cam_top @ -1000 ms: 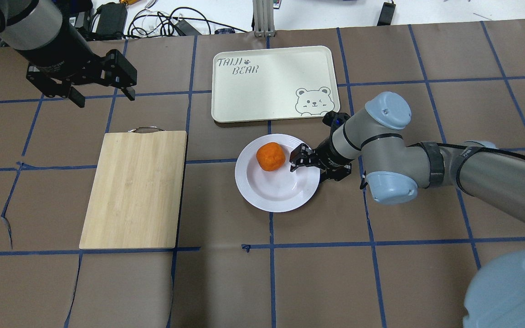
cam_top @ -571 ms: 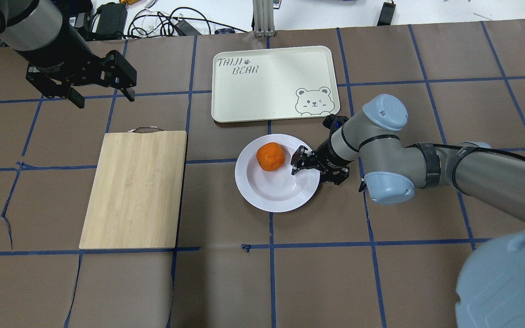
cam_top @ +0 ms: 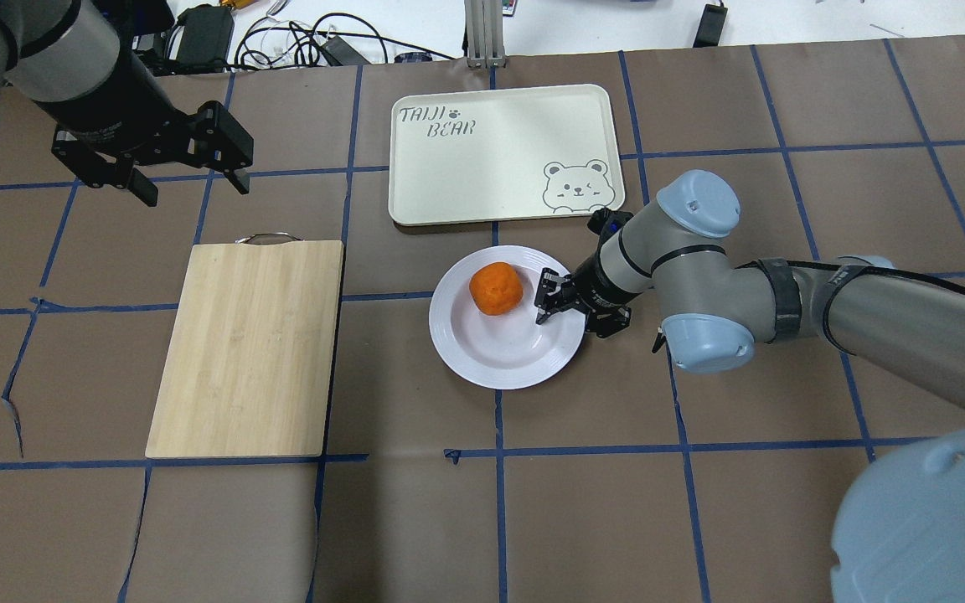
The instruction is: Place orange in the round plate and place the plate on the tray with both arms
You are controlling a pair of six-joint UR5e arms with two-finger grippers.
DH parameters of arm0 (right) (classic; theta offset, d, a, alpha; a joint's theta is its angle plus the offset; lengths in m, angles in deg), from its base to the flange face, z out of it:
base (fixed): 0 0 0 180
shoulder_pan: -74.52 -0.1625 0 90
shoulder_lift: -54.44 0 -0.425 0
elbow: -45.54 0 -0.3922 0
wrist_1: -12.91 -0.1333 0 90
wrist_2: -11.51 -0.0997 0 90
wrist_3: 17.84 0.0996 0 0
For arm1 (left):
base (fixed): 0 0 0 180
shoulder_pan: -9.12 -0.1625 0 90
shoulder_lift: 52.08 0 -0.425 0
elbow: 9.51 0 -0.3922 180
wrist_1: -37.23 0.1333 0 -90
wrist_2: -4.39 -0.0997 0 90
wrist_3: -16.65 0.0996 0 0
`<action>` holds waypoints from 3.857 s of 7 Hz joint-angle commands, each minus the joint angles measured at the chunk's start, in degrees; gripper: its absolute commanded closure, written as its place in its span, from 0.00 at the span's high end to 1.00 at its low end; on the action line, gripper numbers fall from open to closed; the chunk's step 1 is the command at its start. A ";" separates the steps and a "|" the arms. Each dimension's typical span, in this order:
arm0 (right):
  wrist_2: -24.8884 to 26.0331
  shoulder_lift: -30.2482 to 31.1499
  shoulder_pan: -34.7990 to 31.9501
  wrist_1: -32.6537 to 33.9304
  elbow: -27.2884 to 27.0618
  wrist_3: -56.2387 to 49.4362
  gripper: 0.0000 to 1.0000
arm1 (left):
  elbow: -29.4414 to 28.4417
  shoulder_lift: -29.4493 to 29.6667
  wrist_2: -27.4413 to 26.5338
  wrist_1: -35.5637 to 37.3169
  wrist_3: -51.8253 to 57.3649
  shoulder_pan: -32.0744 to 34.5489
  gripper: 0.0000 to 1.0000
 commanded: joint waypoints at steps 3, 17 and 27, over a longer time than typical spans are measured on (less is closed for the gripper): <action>-0.66 1.63 0.22 -0.76 2.47 3.55 0.04 | 0.26 -0.12 0.01 -0.06 0.09 0.00 1.00; 1.09 -18.77 3.65 -7.00 39.39 10.51 1.00 | 1.41 -0.65 -0.08 0.03 0.09 0.00 1.00; 25.77 22.73 2.86 -44.40 28.51 -15.30 1.00 | 1.23 -2.49 0.09 -0.06 7.16 0.00 1.00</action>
